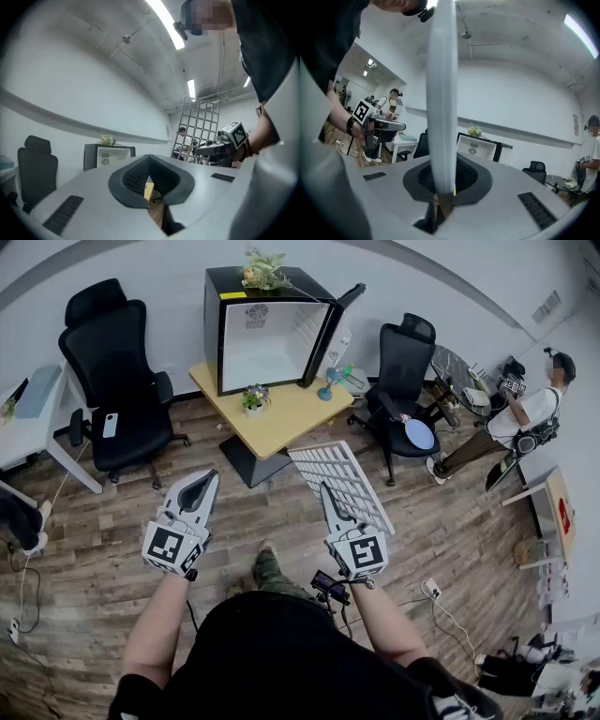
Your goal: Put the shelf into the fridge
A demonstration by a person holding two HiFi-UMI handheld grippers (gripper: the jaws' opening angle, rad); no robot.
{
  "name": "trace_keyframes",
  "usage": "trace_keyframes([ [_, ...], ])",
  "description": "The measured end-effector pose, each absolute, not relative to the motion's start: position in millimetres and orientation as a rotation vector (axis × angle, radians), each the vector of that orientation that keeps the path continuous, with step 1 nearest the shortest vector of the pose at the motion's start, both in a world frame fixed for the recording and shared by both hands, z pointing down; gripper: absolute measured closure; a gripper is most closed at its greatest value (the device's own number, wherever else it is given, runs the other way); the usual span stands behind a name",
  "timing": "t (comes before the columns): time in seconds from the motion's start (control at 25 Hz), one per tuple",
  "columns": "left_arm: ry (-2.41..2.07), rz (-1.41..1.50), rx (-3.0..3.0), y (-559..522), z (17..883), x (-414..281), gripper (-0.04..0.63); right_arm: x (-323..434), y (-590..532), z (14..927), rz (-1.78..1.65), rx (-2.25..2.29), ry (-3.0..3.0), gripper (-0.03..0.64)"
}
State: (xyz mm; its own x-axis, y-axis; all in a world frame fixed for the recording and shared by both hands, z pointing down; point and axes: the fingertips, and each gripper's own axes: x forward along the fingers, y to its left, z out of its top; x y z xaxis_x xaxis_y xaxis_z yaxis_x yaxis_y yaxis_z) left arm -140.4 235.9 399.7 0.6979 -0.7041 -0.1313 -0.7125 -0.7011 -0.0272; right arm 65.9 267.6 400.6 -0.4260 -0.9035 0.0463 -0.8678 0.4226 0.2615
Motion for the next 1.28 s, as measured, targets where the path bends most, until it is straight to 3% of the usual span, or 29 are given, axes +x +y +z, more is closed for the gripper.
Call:
trace_keyframes([
  [0.72, 1.181, 0.179, -2.844, 227.1, 406.0, -133.4, 0.577, 65.1, 248.7, 402.4, -0.193, 1.570, -2.564, 0.577],
  [1.28, 1.219, 0.121, -2.830, 144.0, 412.2, -114.9, 0.577, 79.7, 149.7, 407.6, -0.181, 1.526, -2.625, 0.577],
])
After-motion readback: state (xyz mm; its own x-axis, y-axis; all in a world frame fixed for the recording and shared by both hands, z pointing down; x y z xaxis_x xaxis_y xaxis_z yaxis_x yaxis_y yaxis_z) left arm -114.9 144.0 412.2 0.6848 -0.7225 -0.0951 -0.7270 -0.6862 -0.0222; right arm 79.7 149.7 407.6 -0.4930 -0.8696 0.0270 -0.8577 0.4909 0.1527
